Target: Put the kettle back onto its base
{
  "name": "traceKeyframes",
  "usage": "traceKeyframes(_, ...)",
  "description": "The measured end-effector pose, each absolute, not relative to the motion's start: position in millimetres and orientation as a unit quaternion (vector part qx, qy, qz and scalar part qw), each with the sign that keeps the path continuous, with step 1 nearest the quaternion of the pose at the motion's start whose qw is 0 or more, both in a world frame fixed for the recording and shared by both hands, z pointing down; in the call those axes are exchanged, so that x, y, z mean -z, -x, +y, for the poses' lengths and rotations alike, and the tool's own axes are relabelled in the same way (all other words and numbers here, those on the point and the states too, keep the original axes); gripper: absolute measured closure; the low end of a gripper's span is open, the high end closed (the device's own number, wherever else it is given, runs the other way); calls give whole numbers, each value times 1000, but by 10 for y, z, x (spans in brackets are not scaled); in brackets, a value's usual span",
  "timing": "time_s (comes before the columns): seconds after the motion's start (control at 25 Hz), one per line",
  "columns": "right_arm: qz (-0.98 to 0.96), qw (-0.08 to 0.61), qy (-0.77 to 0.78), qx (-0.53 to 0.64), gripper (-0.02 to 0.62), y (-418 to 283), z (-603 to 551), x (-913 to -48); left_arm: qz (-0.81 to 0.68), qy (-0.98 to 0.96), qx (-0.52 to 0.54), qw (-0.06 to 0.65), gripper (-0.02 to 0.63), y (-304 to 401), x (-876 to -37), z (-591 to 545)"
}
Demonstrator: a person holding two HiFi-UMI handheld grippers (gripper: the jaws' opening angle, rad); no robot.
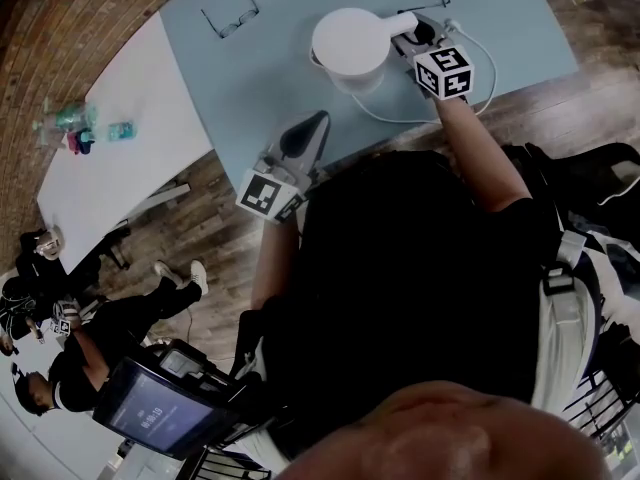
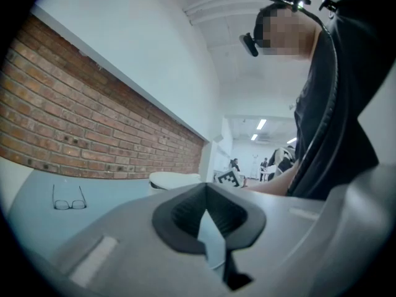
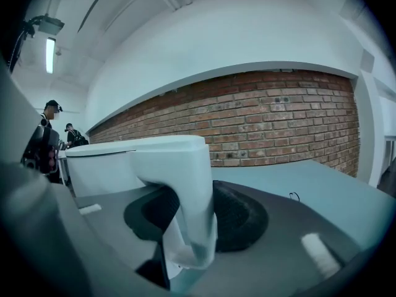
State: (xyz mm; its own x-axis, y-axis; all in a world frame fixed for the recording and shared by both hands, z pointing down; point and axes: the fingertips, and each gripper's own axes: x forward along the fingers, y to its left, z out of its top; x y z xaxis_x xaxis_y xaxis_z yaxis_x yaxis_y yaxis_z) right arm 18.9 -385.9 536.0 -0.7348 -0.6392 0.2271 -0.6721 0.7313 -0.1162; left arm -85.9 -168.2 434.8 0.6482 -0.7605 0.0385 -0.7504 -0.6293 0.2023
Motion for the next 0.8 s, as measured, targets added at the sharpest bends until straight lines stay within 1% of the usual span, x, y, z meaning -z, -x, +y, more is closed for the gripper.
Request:
traceKeyframes(0.12,-927,100,-352,-86,407,-276,-3795,-5363,-414,-905,28,97,604,798,-4316,-1712)
traceKeyframes(0.44,-926,113,-356,-53,407,-465,-3507,-5274,-402,-910,41,94,604,671,-4199,-1768)
traceKeyframes(0.52,-928,108,-355,-45,418,-497,-3416,-5210,-400,-911,37,95,604,657,-4221,-1769)
traceKeyframes(0.64,-932,81,-350,-37,459,-511,-3280,-4975,-400,-911,37,93,604,646,-4232,-1770)
traceKeyframes(0.8,-950,45,-309,-9,509,-349,-3043,-4621,-404,-909,41,94,604,643,-4217,-1771)
